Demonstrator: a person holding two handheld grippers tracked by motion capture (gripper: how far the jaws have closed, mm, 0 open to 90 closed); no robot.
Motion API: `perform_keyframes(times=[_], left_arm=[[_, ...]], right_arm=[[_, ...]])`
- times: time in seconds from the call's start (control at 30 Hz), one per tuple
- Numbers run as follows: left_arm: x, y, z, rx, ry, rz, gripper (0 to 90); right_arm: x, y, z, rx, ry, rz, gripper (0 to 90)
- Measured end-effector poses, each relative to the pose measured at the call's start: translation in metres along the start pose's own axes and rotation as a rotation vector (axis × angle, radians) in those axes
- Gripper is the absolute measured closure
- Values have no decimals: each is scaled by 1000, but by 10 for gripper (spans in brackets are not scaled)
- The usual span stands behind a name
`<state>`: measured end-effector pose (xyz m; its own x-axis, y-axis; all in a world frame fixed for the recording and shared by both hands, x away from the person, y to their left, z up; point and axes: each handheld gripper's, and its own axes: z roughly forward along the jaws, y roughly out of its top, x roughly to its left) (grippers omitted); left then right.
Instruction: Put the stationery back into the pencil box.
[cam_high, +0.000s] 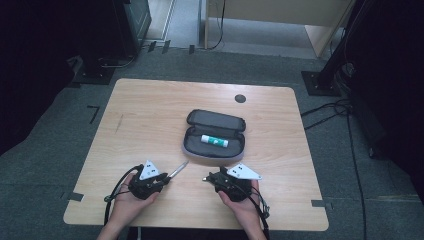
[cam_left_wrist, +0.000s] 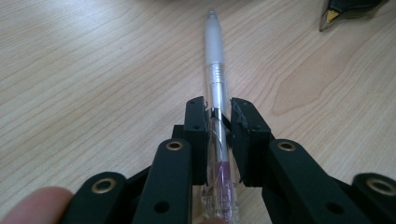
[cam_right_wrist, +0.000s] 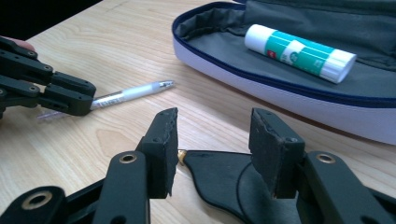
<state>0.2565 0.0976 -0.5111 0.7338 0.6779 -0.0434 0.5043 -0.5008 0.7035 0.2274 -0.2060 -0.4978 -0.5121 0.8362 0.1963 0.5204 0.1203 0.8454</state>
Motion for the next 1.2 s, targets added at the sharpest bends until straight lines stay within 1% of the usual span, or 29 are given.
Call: perform_keyframes(times=[0.03, 0.07, 0.13, 0.23, 0.37, 0.47, 0.57, 0.7, 0.77, 0.9, 1.07, 1.2], left_arm=[[-1, 0, 0, -1, 6, 11, 783], [-2, -1, 0, -5, 4, 7, 783], [-3, 0, 1, -17, -13, 1, 784], [-6, 1, 0, -35, -23, 4, 784], [-9, 4, -2, -62, -54, 10, 784], [-10, 5, -4, -73, -65, 13, 784], [-14, 6, -4, -92, -88, 18, 784], [-18, 8, -6, -117, -104, 30, 784], [-19, 9, -6, -126, -109, 33, 784], [-23, 9, -6, -142, -115, 51, 784], [-29, 10, -6, -168, -118, 74, 784], [-32, 10, -6, -182, -122, 83, 784]], right_arm=[[2, 0, 0, 1, 7, 1, 521], [3, 0, 1, 1, 11, 0, 521], [5, 0, 2, 5, 23, -1, 521], [10, 0, 5, 10, 45, 1, 520], [14, -2, 9, 19, 73, 14, 520], [18, -3, 12, 22, 94, 21, 520], [21, -3, 15, 30, 117, 34, 517], [23, -4, 17, 30, 143, 63, 511], [24, -4, 19, 25, 162, 91, 506], [24, -4, 20, 21, 181, 118, 499], [23, -4, 21, 17, 209, 170, 487], [22, -3, 21, 11, 216, 185, 484]])
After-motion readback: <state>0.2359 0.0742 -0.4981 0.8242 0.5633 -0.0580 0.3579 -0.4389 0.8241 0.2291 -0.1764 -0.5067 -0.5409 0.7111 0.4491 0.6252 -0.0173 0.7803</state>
